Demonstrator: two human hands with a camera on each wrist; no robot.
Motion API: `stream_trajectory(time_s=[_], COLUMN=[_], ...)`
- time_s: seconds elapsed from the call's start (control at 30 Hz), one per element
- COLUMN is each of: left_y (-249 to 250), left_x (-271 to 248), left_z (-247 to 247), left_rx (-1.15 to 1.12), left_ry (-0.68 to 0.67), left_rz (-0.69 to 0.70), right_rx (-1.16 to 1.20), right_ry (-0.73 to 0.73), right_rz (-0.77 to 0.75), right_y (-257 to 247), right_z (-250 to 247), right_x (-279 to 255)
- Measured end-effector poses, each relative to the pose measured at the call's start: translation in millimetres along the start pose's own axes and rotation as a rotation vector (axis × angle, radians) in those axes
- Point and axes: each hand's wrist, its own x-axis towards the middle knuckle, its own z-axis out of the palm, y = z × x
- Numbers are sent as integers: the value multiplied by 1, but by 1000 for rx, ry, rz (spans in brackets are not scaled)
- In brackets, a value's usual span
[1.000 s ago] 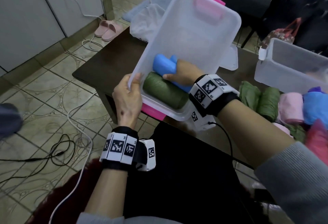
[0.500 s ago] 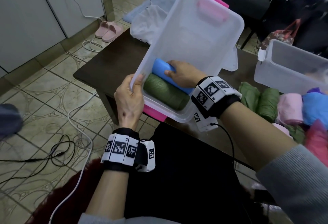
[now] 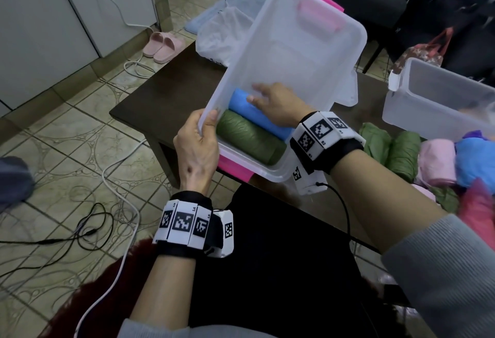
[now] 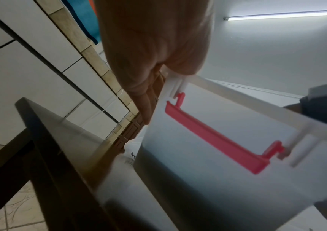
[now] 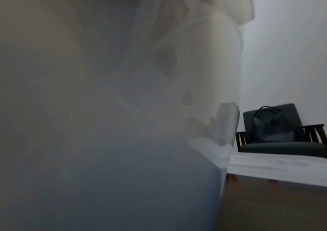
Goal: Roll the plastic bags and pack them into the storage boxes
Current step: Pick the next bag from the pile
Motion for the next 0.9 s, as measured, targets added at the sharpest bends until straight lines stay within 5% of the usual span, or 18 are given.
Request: stream_trajectory(time_s=[0.13, 0.2, 0.27, 0.37, 0.77, 0.9], left_y=[7, 6, 7, 11, 25, 31], left_x=[7, 12, 17, 22, 45, 39], left_z=[2, 2, 1, 1, 0, 6], left_rx=[45, 70, 100, 155, 259, 352], left_ry=[-25, -38, -48, -67, -189, -71], left_rz=[-33, -77, -124, -148, -287, -209], right_rx=[195, 218, 514, 969, 1144, 1084], right_ry=[773, 972, 885, 433, 276, 268], right_rz=[-214, -48, 244, 493, 484, 477], right_y=[-4, 0, 9, 27, 39, 55], right_z=[-20, -29, -31, -31, -12, -12], right_x=[-13, -22, -26, -29, -38, -52])
